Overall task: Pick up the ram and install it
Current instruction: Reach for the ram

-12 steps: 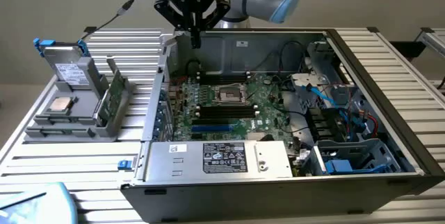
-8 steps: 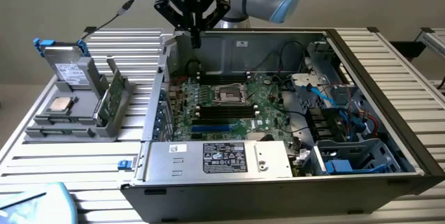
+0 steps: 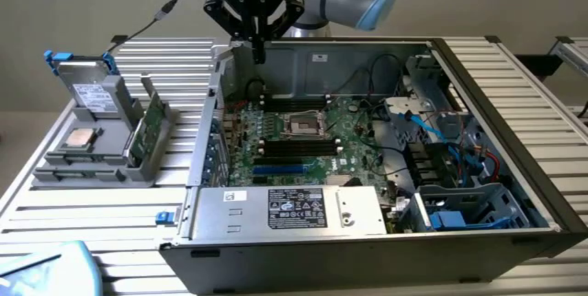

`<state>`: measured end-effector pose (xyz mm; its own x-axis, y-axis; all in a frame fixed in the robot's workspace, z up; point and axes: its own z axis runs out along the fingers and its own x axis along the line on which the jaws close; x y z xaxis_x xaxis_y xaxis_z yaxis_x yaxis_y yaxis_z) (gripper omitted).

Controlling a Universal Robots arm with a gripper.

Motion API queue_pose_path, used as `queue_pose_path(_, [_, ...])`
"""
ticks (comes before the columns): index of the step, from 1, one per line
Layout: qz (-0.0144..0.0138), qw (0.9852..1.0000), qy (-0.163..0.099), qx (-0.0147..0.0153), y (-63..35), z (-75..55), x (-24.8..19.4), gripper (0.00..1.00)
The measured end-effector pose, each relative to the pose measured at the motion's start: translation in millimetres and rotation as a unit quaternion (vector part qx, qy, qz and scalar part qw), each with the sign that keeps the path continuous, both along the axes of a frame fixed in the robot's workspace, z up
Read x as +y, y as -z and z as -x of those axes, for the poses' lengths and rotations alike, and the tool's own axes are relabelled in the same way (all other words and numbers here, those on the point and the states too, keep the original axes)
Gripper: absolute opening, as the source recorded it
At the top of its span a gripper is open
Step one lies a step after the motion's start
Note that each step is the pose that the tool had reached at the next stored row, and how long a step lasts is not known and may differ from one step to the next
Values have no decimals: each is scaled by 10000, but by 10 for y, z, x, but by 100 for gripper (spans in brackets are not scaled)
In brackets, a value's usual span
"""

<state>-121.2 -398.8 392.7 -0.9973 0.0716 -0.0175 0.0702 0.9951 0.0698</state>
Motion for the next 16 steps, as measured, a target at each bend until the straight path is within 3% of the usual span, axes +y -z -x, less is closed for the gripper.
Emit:
queue_pose_path(2, [-5, 10000, -1, 14, 0, 9, 0, 11])
queue_pose_path(4, [-36, 10000, -1, 83, -1, 55, 4, 11])
queue_pose_path(9, [-148, 9995, 0, 264, 0, 190, 9, 11])
queue_pose_path(13, [-206, 9991, -1, 363, 3, 325, 12, 11])
queue_pose_path(16, [-219, 9989, 0, 409, 7, 437, 15, 11])
